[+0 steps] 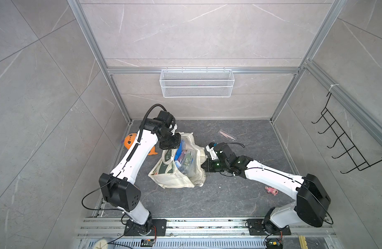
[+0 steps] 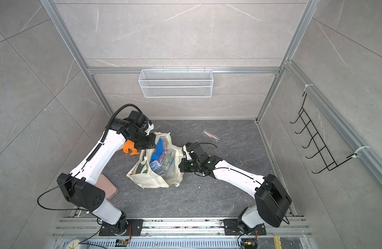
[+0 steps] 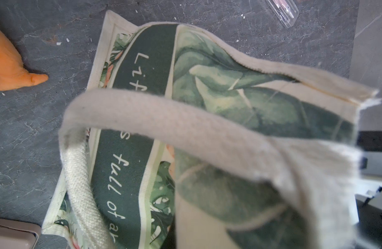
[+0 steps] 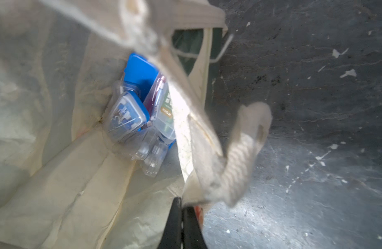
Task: Take out the compass set from the canvas bag
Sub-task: Adjust the canvas bag at the center of the board.
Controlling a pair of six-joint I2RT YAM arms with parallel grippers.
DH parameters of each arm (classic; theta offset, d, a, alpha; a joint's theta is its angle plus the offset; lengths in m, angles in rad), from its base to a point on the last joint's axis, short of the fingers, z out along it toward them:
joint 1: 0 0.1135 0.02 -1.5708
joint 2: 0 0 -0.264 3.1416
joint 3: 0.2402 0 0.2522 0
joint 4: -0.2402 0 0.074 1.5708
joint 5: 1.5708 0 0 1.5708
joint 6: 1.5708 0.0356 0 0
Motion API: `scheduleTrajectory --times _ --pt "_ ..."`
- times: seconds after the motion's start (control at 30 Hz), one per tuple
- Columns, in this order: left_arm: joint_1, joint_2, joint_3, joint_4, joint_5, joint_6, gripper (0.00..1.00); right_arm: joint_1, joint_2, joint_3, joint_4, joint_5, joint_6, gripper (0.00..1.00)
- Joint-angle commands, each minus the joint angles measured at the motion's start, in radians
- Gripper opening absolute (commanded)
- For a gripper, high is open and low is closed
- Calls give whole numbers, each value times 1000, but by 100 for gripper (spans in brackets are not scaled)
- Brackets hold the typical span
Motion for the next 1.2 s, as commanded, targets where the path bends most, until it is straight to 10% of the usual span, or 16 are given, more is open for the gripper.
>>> scheduleTrajectory --times 0.0,0.73,1.17 --pt "-8 -3 83 38 49 40 0 59 -29 -9 31 77 37 0" --pt "-142 -232 -244 260 -51 141 0 239 -5 -58 129 218 136 1" --pt "-140 -278 -286 261 -83 135 0 241 -118 -45 -36 343 200 34"
